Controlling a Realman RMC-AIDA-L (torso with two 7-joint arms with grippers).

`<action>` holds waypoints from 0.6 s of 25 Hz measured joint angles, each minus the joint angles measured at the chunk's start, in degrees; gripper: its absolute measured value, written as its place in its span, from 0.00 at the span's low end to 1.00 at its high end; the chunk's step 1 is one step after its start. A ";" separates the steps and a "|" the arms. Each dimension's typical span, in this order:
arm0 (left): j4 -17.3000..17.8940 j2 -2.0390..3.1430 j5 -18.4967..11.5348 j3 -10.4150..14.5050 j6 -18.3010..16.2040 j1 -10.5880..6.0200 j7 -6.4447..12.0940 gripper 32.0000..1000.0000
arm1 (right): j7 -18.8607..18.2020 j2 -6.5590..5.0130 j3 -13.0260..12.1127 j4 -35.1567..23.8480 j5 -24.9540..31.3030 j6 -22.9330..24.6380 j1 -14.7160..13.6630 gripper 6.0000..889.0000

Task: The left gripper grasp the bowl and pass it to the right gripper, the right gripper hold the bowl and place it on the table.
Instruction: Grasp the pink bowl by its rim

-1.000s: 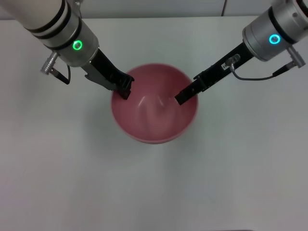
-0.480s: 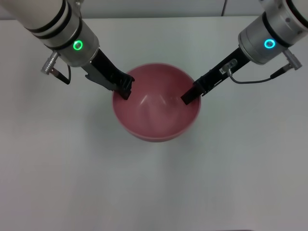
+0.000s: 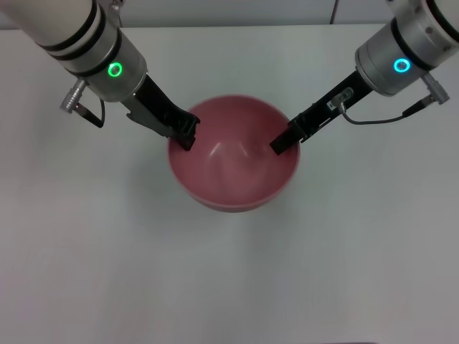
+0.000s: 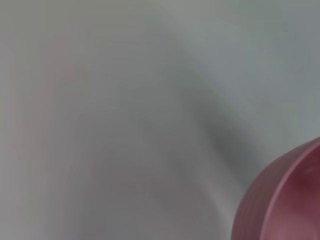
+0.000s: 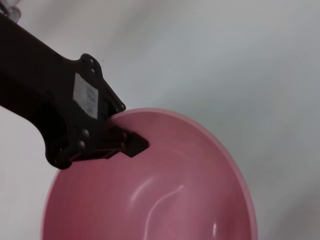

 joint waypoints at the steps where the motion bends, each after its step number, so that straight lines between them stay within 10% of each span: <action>1: 0.00 0.00 -0.08 0.00 0.08 0.03 0.07 0.11 | 0.00 0.00 0.00 0.00 -0.01 0.00 -0.01 0.24; 15: -1.71 0.27 0.20 -0.15 0.33 -0.68 -0.24 0.12 | 0.08 -0.01 0.01 0.09 -0.21 0.01 0.11 0.22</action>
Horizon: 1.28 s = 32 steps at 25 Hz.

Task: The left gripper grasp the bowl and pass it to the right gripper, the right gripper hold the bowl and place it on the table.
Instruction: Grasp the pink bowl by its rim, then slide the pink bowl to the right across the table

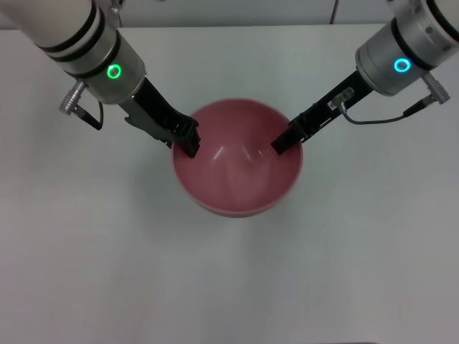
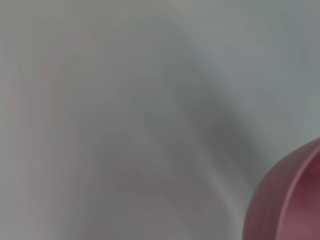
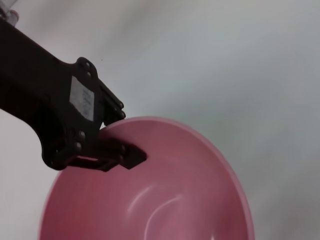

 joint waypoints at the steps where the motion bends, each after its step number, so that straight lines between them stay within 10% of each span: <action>1: 0.00 0.00 0.00 -0.07 0.00 0.00 -0.01 0.12 | 0.00 0.00 0.00 0.00 0.00 0.00 -0.02 0.22; 21: 0.12 0.17 -0.73 -0.55 0.44 0.01 -0.17 0.82 | 0.23 0.01 -0.01 0.01 0.05 -0.01 -0.61 0.12; 32: 0.68 0.15 -0.80 -0.55 1.58 -0.19 -0.17 0.84 | 0.86 0.01 0.26 0.09 -1.46 0.13 -0.63 0.09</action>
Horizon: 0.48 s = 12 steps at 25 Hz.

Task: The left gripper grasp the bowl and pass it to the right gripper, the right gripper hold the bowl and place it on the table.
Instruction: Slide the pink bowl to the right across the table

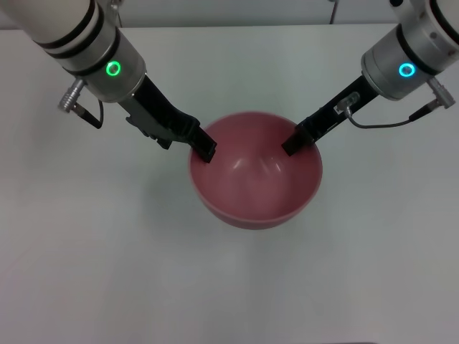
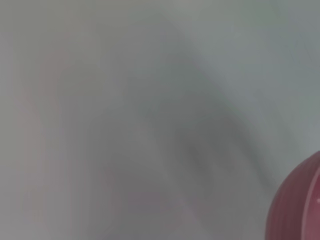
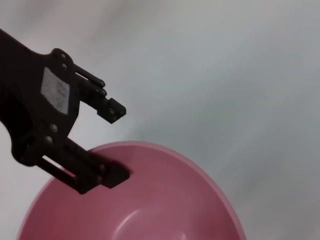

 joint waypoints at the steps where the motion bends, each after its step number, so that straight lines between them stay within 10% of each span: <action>1: 0.02 0.00 0.00 0.00 0.05 -0.04 0.00 0.84 | 0.01 0.00 0.00 0.00 -0.02 0.03 0.00 0.09; 12: 1.37 -0.06 -1.17 0.00 1.44 -0.16 0.05 0.84 | 0.03 0.00 -0.03 0.00 -0.31 0.11 -0.11 0.08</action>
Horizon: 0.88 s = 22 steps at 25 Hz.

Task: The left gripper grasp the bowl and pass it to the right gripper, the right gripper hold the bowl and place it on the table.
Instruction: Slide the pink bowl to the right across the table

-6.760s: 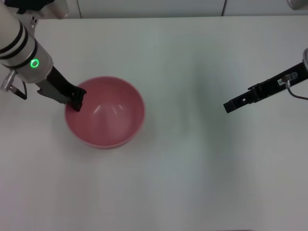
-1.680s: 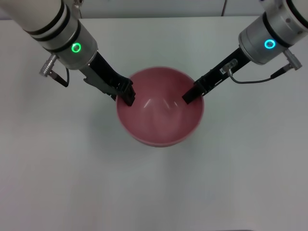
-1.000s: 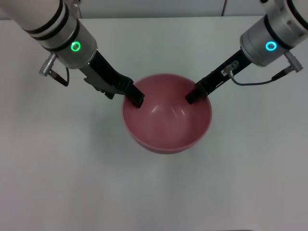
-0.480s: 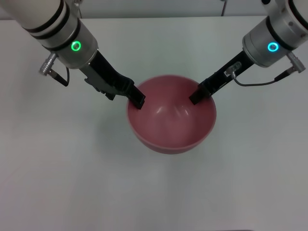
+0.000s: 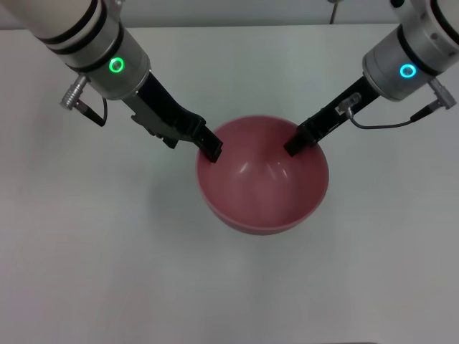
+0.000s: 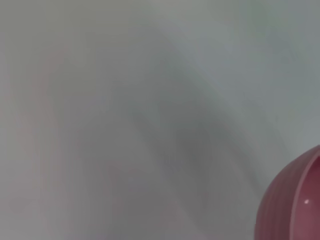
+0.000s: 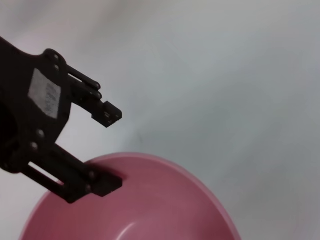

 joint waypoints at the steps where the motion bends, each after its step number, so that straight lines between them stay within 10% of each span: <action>1: 0.22 -0.01 -0.03 0.00 0.08 0.00 -0.01 0.84 | 0.00 0.00 0.07 0.00 -0.15 0.01 -0.01 0.08; 22: 10.98 -0.12 -0.11 0.15 6.21 1.67 -2.65 0.84 | 0.10 0.00 0.20 0.00 -0.37 0.18 -0.68 0.09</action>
